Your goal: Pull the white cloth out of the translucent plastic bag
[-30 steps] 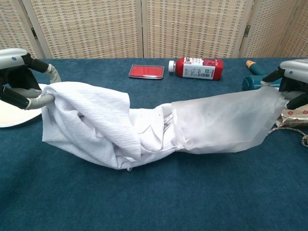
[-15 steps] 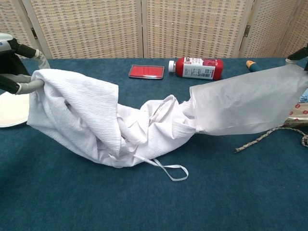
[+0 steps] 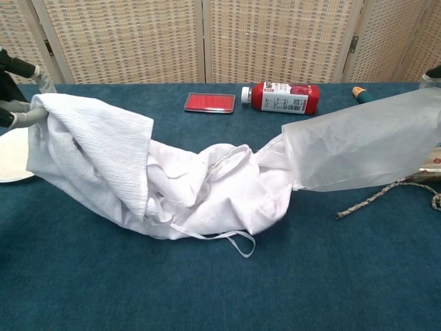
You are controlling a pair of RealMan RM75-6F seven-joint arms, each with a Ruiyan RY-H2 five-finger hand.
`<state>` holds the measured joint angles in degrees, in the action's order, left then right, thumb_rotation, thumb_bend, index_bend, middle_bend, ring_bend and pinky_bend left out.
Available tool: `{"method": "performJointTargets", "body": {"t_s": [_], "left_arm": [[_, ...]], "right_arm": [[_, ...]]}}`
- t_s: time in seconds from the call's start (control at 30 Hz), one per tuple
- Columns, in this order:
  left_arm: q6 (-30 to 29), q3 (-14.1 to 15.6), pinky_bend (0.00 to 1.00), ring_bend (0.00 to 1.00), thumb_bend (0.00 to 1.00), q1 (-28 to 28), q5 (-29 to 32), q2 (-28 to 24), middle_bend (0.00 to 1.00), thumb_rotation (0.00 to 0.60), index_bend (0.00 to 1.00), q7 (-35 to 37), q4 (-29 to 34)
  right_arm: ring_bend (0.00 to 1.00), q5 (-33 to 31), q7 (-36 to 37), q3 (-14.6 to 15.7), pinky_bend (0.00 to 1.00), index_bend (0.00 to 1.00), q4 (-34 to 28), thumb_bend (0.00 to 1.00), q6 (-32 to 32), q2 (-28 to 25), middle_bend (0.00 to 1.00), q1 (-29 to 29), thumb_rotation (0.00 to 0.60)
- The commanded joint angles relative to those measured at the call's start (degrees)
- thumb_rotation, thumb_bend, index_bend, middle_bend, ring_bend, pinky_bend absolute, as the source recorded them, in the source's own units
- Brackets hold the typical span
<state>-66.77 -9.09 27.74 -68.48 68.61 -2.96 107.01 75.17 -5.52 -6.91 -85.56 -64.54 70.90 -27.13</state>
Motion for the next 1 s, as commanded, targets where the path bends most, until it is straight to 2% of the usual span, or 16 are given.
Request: {"method": "performJointTargets", "body": {"t_s": [0.03,0.1,0.17,0.23,0.3,0.37,0.4,0.47,0.53,0.6,0.73,0.93,1.0], "left_arm": [[0.06,-0.07,1.00,0.91,0.58,-0.19,0.16,-0.17,1.00,0.600,0.74,0.36,-0.01],[0.41,0.35,1.00,0.91,0.58,-0.19,-0.24,-0.24,1.00,0.600,0.74,0.00,0.01],[0.56,0.71,1.00,0.91,0.58,-0.19,-0.76,-0.16,1.00,0.600,0.72,-0.37,0.09],[0.60,1.04,1.00,0.90,0.58,-0.22,-1.46,-0.04,1.00,0.600,0.64,-0.62,0.16],[0.54,1.16,1.00,0.89,0.57,-0.28,-1.86,-0.14,1.00,0.600,0.53,-0.83,0.31],[0.20,1.15,1.00,0.88,0.47,-0.34,-2.14,-0.36,1.00,0.600,0.41,-1.53,0.33],[-0.09,1.12,1.00,0.88,0.37,-0.39,-2.27,-0.45,1.00,0.600,0.35,-1.97,0.31],[-0.71,1.08,1.00,0.87,0.22,-0.57,-2.45,-0.64,1.00,0.600,0.26,-2.80,0.33],[-1.38,1.08,1.00,0.87,0.08,-0.89,-2.67,-1.07,0.99,0.600,0.17,-3.40,0.46],[-1.79,1.20,1.00,0.87,0.01,-1.18,-2.76,-1.75,0.98,0.600,0.10,-4.17,0.45],[-1.99,1.54,1.00,0.84,0.00,-1.64,-2.64,-3.72,0.95,0.600,0.01,-5.80,0.45],[-2.83,1.97,0.95,0.73,0.00,-2.62,-2.25,-5.93,0.85,0.600,0.00,-7.75,0.22],[-3.22,1.90,0.92,0.69,0.00,-2.95,-1.64,-6.52,0.78,0.600,0.00,-8.44,0.30]], "right_arm": [[1.00,-0.11,-0.11,0.01,1.00,0.49,-0.13,0.65,-0.06,-0.07,0.97,0.21,0.600],[0.99,-0.07,-0.21,0.13,1.00,0.49,-0.09,0.64,0.08,0.03,0.96,0.30,0.600],[0.96,0.08,-0.35,0.23,1.00,0.48,0.09,0.56,0.11,0.27,0.92,0.34,0.600],[0.91,0.24,-0.44,0.21,1.00,0.44,0.32,0.44,-0.04,0.60,0.86,0.40,0.600],[0.80,0.60,-0.38,0.18,0.98,0.35,0.46,0.32,-0.33,0.78,0.72,0.46,0.600],[0.66,1.21,0.06,0.08,0.89,0.25,0.49,0.20,-0.82,0.73,0.56,0.55,0.600],[0.56,1.51,0.22,0.05,0.82,0.18,0.51,0.11,-1.06,0.66,0.45,0.60,0.600],[0.43,2.08,0.56,-0.01,0.71,0.11,0.42,0.02,-1.62,0.43,0.33,0.77,0.600],[0.32,2.63,0.77,-0.12,0.61,0.05,0.24,0.00,-2.46,0.14,0.23,1.06,0.600],[0.23,3.08,0.90,-0.22,0.52,0.01,0.09,0.00,-3.40,-0.06,0.15,1.43,0.600],[0.18,4.01,1.49,-0.32,0.46,0.00,-0.12,0.00,-5.01,-0.52,0.10,2.14,0.600],[0.18,4.83,2.70,-0.75,0.44,0.00,-1.48,0.00,-7.09,-2.28,0.10,3.27,0.600],[0.18,5.12,3.00,-0.96,0.44,0.00,-1.90,0.00,-8.11,-2.64,0.10,3.74,0.600]]}}
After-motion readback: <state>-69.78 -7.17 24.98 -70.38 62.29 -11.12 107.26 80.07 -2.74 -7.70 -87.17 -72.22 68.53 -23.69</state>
